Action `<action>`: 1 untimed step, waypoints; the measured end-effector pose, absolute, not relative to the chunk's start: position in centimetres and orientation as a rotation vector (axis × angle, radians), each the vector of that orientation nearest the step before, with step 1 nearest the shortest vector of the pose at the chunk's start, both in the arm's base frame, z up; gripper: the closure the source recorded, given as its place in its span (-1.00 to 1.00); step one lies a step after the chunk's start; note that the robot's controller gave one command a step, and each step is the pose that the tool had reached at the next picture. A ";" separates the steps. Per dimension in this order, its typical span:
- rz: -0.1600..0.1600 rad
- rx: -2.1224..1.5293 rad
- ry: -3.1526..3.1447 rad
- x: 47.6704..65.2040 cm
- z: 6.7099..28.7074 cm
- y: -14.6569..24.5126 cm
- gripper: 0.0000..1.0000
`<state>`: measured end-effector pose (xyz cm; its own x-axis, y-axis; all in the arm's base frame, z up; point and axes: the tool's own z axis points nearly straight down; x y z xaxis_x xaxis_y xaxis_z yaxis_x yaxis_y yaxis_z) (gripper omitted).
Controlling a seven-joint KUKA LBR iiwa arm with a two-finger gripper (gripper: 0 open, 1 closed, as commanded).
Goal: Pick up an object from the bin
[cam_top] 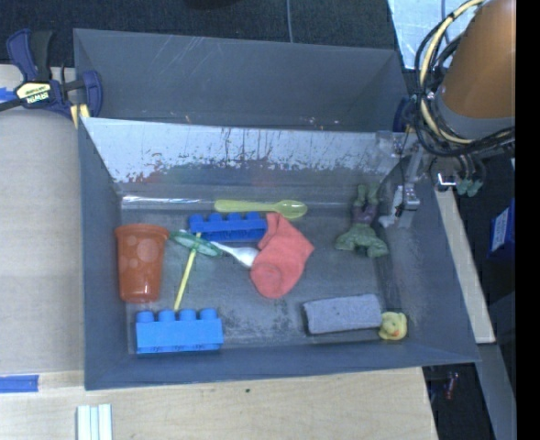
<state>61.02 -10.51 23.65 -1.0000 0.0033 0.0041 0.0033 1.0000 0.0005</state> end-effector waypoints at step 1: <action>0.001 -0.001 -3.146 61.2 24.1 -10.4 -1.00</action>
Offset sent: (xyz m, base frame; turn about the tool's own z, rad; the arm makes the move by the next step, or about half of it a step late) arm 0.0100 0.0824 -0.0788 -0.0779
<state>61.18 -10.44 24.14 -1.0000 0.0006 -0.0046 0.0006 1.0000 -0.0006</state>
